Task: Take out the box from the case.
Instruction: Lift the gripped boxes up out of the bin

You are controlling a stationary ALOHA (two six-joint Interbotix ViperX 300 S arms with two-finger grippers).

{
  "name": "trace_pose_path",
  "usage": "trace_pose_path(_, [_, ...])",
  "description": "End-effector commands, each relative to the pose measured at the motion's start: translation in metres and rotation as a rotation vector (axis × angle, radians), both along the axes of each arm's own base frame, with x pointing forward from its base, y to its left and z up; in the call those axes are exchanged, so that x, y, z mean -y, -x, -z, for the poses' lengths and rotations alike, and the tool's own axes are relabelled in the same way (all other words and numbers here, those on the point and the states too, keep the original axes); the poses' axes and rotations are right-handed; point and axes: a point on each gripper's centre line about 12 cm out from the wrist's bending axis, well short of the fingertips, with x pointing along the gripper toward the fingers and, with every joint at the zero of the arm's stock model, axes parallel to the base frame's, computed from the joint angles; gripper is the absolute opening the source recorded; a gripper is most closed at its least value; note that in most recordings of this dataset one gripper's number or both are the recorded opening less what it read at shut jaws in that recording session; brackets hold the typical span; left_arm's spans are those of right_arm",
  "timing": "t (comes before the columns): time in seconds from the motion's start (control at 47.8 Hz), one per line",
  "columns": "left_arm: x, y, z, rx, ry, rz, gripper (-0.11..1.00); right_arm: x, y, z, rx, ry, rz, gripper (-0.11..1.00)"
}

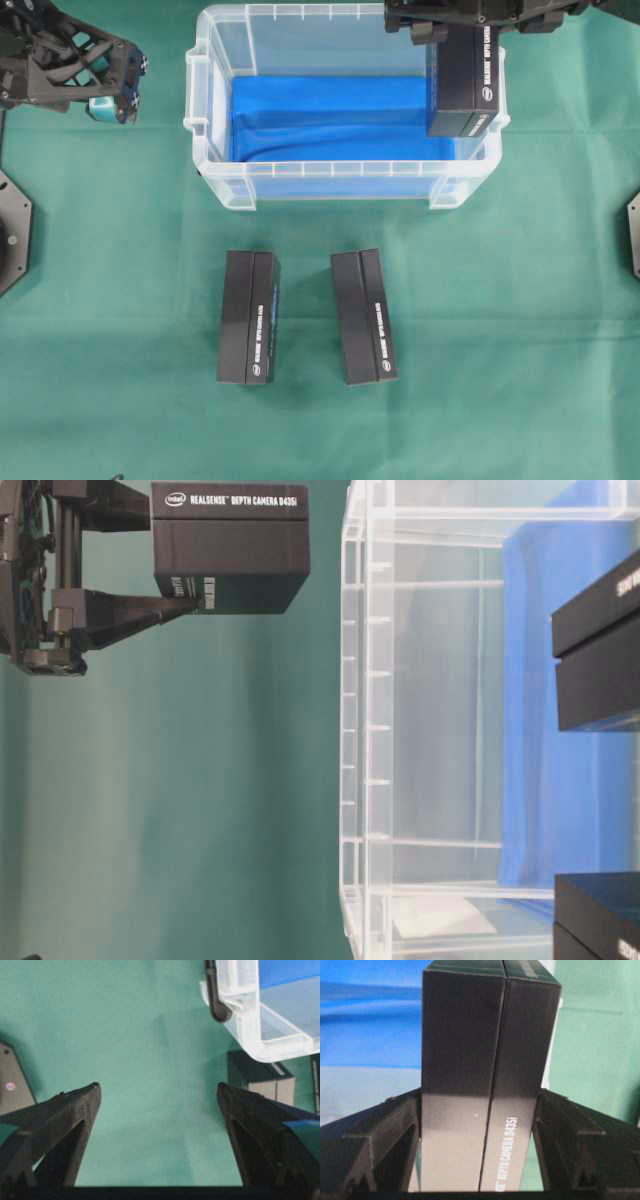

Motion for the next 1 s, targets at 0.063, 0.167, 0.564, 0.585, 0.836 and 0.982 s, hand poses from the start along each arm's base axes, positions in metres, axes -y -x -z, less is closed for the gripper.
trace_pose_path(0.063, [0.002, 0.002, -0.007, 0.022, -0.006, 0.003, 0.99, -0.002, 0.008, -0.022, 0.058, 0.024, -0.003, 0.66])
trace_pose_path(0.167, [0.002, 0.002, -0.007, 0.022, -0.006, 0.003, 0.99, -0.002, 0.008, -0.022, 0.058, 0.022, -0.003, 0.66])
trace_pose_path(0.564, [0.001, 0.003, -0.007, 0.023, -0.007, 0.003, 0.99, -0.002, 0.009, -0.022, 0.057, 0.023, -0.003, 0.66])
trace_pose_path(0.585, [0.002, 0.003, -0.007, 0.023, -0.007, 0.004, 0.99, -0.002, 0.008, -0.022, 0.058, 0.024, -0.003, 0.66])
trace_pose_path(0.836, [0.002, 0.005, -0.006, 0.009, -0.003, 0.002, 0.99, -0.019, 0.004, -0.022, 0.052, 0.017, -0.039, 0.66])
trace_pose_path(0.982, [0.003, 0.008, -0.005, 0.007, -0.002, 0.001, 0.99, -0.038, 0.003, -0.021, 0.026, 0.007, -0.065, 0.66])
